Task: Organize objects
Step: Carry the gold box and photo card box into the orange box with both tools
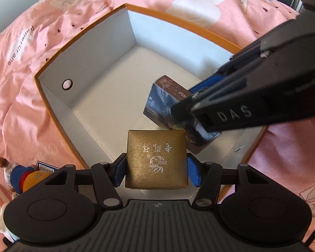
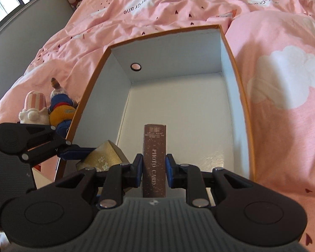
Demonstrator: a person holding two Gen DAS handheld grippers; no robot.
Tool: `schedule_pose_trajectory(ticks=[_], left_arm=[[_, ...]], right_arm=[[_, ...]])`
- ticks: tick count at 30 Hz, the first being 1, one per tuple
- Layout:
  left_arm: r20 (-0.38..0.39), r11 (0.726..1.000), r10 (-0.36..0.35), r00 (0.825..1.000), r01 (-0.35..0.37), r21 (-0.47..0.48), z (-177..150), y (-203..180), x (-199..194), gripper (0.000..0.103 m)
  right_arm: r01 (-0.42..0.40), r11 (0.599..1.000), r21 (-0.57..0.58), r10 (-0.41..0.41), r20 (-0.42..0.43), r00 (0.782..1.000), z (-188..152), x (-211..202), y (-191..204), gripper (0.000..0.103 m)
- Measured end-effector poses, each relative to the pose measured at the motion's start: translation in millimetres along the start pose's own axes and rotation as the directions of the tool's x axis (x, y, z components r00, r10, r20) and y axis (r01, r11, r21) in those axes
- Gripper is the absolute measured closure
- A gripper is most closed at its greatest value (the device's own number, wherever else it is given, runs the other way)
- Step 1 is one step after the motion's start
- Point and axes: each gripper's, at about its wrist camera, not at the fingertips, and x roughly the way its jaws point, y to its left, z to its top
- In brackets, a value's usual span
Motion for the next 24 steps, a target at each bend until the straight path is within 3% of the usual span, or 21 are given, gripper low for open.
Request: schedule_pose_trajectory(ticks=[8, 17, 24], left_arm=[[-0.006, 0.997, -0.057, 0.998, 0.057, -0.047, 4, 17, 8, 0.035], [-0.012, 0.996, -0.075, 0.997, 0.074, -0.049, 3, 7, 8, 0.037], [0.059, 0.989, -0.099, 0.993, 0.105, -0.108, -4, 13, -3, 0.031]], right_arm=[[0.012, 1.0, -0.011, -0.012, -0.028, 1.0, 1, 9, 4, 0.079], [-0.017, 1.0, 0.004, 0.017, -0.048, 0.999, 1, 12, 6, 0.079], [0.001, 1.0, -0.017, -0.001, -0.039, 0.999, 0, 11, 8, 0.079]])
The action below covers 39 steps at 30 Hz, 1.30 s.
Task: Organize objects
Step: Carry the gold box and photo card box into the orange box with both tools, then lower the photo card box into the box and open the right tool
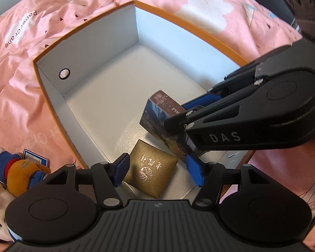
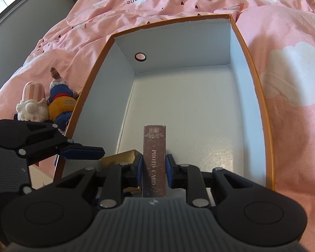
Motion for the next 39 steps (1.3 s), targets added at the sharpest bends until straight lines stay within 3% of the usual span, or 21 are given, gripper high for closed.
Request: schedule_pose_trajectory(ticks=[8, 16, 20, 28, 39], left_arm=[[0.191, 0.982, -0.016, 0.982, 0.051, -0.182, -15, 24, -39, 0.031], [0.293, 0.925, 0.083, 0.953, 0.036, -0.379, -22, 47, -63, 0.031], [0.261, 0.903, 0.1, 0.96, 0.022, -0.428, -28, 58, -64, 0.032], [0.229, 0.884, 0.073, 0.971, 0.043, -0.465, -40, 67, -55, 0.049], [0.228, 0.859, 0.045, 0.973, 0.079, -0.507, -43, 77, -50, 0.051]], right_arm=[[0.025, 1.0, -0.006, -0.025, 0.003, 1.0, 0, 0, -3, 0.079], [0.032, 0.999, -0.037, -0.032, 0.004, 0.999, -2, 3, 6, 0.079], [0.035, 0.999, -0.041, -0.035, -0.003, 0.999, -2, 7, 9, 0.079], [0.043, 0.997, -0.059, -0.045, -0.025, 0.999, -4, 15, 13, 0.079], [0.035, 0.997, -0.068, -0.039, -0.056, 0.998, -8, 20, 19, 0.079]])
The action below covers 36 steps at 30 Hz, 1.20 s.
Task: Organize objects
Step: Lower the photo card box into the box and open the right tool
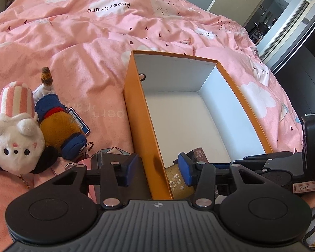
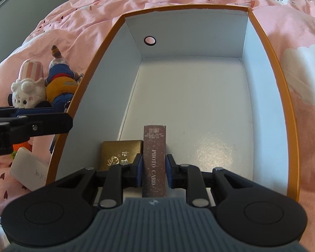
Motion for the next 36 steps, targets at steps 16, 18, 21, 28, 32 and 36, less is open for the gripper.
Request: schedule_pose_trajectory(ticks=[16, 18, 21, 28, 32, 36], left_arm=[[-0.008, 0.999, 0.027, 1.0, -0.027, 0.047, -1, -12, 7, 0.051], [-0.01, 0.998, 0.03, 0.999, -0.03, 0.048, -1, -12, 7, 0.051], [-0.008, 0.999, 0.031, 0.999, -0.031, 0.045, -1, -11, 6, 0.051], [-0.009, 0.999, 0.029, 1.0, -0.028, 0.04, -1, -10, 7, 0.051], [-0.009, 0.999, 0.029, 1.0, -0.028, 0.038, -1, -10, 7, 0.051], [-0.011, 0.999, 0.025, 1.0, -0.025, 0.031, -1, -10, 7, 0.051]], right_arm=[[-0.021, 0.999, 0.046, 0.024, -0.056, 0.998, 1, 2, -1, 0.079], [-0.014, 0.999, 0.045, 0.018, -0.076, 0.997, 0, 5, 2, 0.079], [-0.003, 0.999, 0.05, 0.007, -0.086, 0.996, 0, 6, 4, 0.078], [-0.011, 0.999, 0.036, 0.015, -0.097, 0.995, -3, 12, 15, 0.07], [-0.031, 0.999, 0.032, 0.034, -0.096, 0.995, -2, 11, 13, 0.065], [-0.038, 0.999, 0.036, 0.041, -0.078, 0.996, 1, 6, 9, 0.063]])
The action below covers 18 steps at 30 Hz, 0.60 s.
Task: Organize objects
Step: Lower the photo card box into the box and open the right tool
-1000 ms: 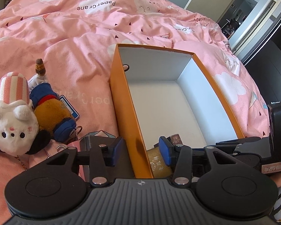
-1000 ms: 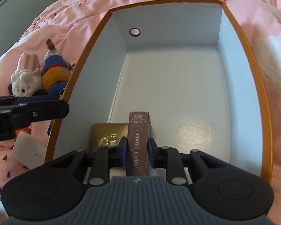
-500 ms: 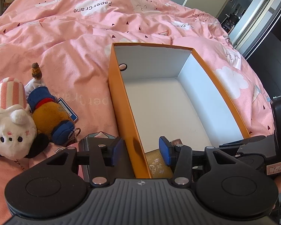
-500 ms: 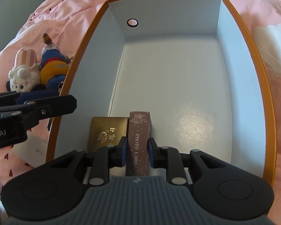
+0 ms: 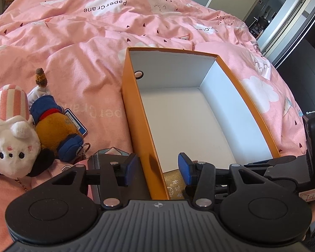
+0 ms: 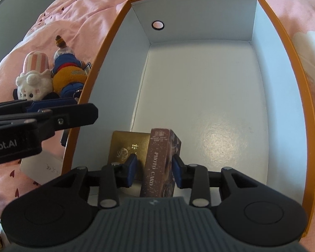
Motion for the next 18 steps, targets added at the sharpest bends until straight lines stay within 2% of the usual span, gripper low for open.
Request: schedule_pose_trajectory(ticks=[4, 11, 18], left_arm=[[0.005, 1.0, -0.006, 1.0, 0.006, -0.006, 2, 1, -1, 0.051], [0.004, 1.0, 0.005, 1.0, -0.005, -0.025, 6, 3, 3, 0.051], [-0.003, 0.999, 0.025, 1.0, -0.025, -0.043, 7, 9, 7, 0.051]], right_arm=[[-0.017, 0.999, 0.033, 0.016, 0.017, 1.0, 7, -2, -4, 0.049], [-0.033, 0.989, 0.142, 0.027, 0.042, 0.999, 24, 11, -5, 0.048], [0.031, 0.983, 0.179, -0.035, 0.023, 0.999, 31, 34, 1, 0.049]])
